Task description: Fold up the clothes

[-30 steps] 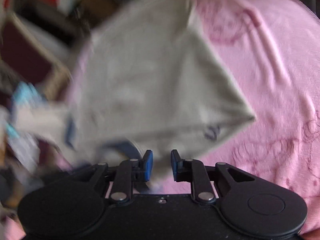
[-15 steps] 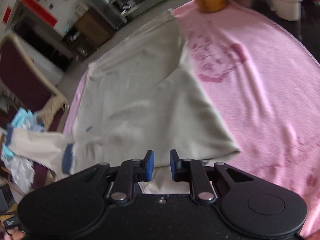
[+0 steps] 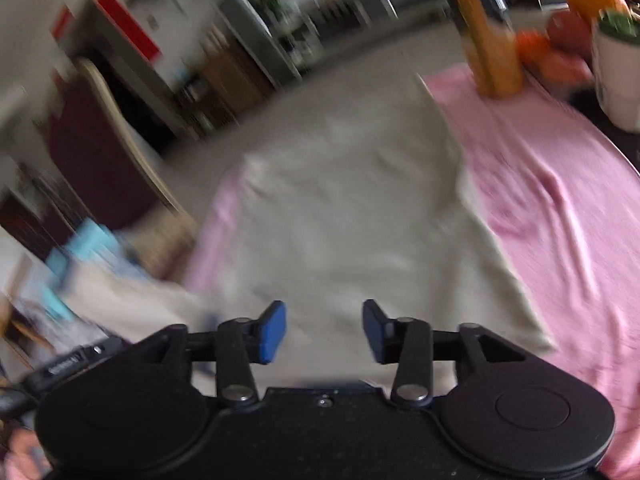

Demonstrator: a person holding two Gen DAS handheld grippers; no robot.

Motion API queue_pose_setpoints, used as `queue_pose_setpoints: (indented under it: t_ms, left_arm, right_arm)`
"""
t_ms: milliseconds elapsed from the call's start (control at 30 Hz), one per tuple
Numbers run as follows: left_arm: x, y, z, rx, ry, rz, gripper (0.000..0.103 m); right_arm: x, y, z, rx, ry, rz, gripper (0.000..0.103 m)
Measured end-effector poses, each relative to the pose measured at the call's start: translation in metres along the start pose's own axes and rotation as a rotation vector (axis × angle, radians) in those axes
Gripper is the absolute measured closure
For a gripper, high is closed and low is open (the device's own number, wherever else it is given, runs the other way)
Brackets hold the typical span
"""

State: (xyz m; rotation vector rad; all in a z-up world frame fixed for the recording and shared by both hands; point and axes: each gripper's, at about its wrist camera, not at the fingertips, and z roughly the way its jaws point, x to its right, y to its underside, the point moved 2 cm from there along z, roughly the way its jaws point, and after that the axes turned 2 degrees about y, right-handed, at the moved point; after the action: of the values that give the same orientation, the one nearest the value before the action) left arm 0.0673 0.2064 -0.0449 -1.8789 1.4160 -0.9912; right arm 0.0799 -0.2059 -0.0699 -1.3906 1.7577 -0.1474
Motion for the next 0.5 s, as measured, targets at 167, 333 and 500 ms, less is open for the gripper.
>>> queue_pose_setpoints:
  t_ms: [167,333,500]
  left_arm:
    - [-0.086,-0.065,-0.029,0.227,-0.018,-0.252,0.076]
    - [-0.144,-0.093,-0.015,0.222,-0.008,-0.412,0.077]
    - [-0.153,-0.102,0.016,0.143,-0.032,-0.424,0.078]
  right_arm:
    - [-0.052,-0.001,-0.017,0.202,-0.078,0.062,0.045]
    - [-0.082,-0.001,-0.002,0.158,-0.197,0.127,0.045]
    - [-0.102,-0.003,0.018,0.142,-0.195,0.109,0.045]
